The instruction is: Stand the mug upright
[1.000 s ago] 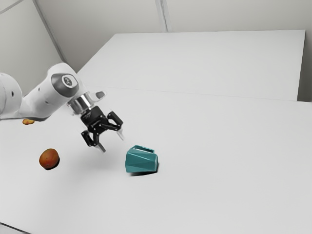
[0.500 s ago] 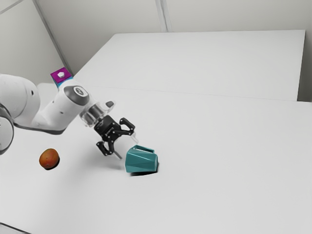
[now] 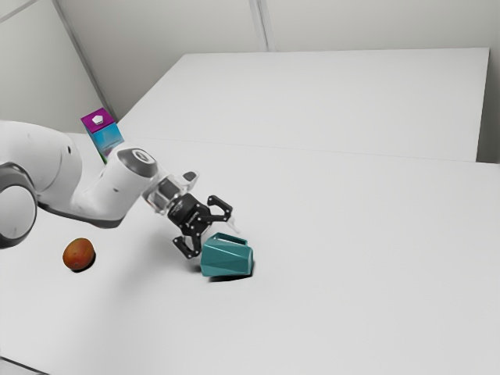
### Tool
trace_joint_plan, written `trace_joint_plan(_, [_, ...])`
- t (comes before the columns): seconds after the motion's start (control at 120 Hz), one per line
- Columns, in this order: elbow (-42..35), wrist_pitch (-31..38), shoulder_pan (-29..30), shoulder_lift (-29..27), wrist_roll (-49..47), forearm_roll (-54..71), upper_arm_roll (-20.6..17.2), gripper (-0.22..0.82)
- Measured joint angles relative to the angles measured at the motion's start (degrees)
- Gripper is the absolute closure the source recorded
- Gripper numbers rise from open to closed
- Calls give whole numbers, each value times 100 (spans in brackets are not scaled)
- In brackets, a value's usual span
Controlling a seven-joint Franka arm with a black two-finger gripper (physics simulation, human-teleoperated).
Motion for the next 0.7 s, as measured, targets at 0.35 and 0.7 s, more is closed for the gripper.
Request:
trace_joint_plan(0.35, [217, 51, -25, -64, -28, 225, -145, 61])
trace_joint_plan(0.7, [278, 65, -45, -155, -69, 327, -257, 77])
